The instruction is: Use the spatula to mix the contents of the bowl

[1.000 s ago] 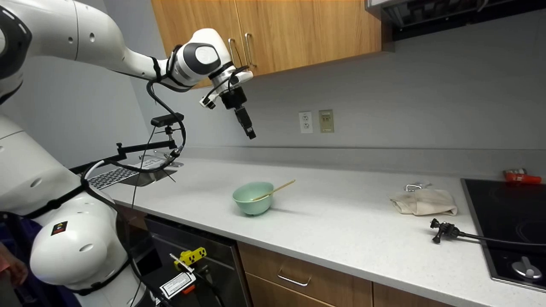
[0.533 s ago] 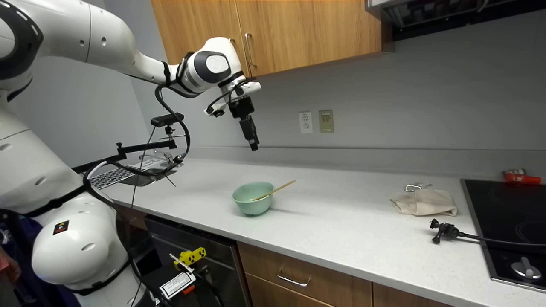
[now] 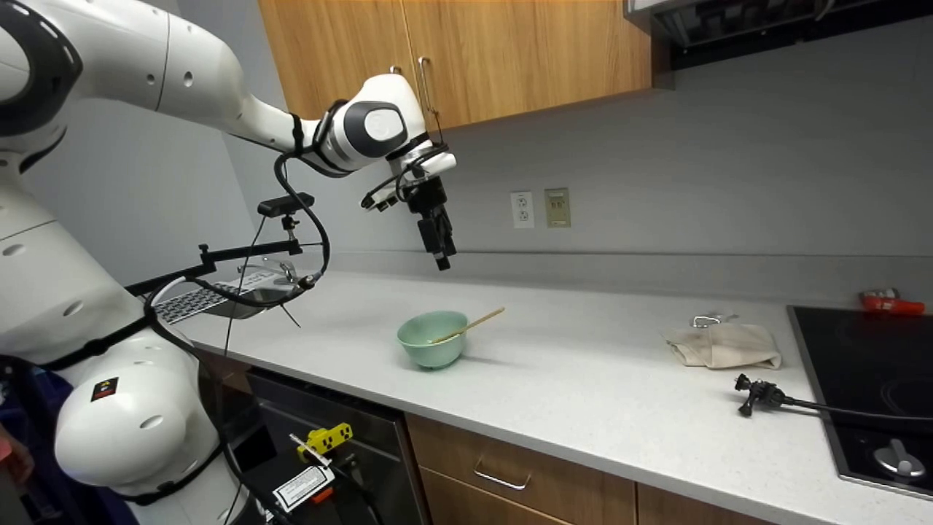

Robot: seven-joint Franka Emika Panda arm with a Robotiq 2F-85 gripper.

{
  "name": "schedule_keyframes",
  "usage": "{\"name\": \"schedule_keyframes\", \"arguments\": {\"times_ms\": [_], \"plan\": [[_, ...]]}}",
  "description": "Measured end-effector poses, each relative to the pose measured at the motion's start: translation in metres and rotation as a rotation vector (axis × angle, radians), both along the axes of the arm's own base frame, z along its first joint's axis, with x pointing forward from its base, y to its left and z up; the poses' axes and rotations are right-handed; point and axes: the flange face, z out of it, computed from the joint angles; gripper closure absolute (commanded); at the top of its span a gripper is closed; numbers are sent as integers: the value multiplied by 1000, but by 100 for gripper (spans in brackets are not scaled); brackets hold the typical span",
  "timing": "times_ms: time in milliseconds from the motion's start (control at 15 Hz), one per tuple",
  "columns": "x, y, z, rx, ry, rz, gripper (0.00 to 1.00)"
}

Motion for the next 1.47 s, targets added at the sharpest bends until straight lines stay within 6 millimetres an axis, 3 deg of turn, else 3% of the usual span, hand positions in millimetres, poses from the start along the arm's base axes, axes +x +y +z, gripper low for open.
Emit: {"name": "schedule_keyframes", "arguments": {"times_ms": [600,1000,1467], "plan": [[18,-3,-57,-25,15,-129,0],[19,-7,-60,-30,20,-136,0],[30,-29,-87,-111,15,-226,0]]}}
